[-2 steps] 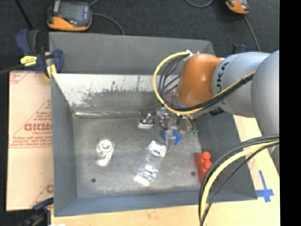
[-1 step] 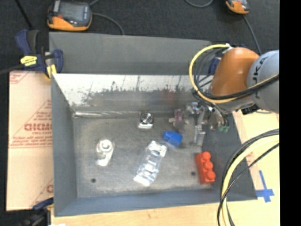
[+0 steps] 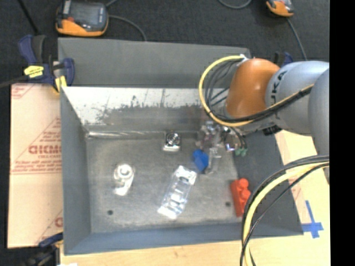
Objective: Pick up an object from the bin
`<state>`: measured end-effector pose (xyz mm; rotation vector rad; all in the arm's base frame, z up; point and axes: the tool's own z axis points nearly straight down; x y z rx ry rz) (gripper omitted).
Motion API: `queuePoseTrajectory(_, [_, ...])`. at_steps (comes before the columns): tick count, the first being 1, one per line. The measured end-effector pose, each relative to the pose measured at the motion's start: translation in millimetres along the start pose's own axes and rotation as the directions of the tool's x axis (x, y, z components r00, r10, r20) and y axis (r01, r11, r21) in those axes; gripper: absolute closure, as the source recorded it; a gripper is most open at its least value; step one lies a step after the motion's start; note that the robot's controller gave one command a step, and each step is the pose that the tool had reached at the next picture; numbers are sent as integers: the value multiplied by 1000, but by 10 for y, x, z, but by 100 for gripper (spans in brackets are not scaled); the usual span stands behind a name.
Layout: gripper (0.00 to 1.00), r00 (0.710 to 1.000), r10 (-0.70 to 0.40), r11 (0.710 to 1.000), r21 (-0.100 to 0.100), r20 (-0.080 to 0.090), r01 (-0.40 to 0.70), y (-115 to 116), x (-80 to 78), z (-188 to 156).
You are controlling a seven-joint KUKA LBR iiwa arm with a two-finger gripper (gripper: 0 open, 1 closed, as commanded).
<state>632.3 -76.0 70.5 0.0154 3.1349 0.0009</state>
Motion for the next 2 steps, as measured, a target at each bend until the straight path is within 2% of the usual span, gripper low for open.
queuePoseTrajectory(1, [100,1000,3,1000,1,3,-3,-26,-4,-22])
queuePoseTrajectory(2, [100,1000,18,1000,-1,8,-18,667,-22,-1638])
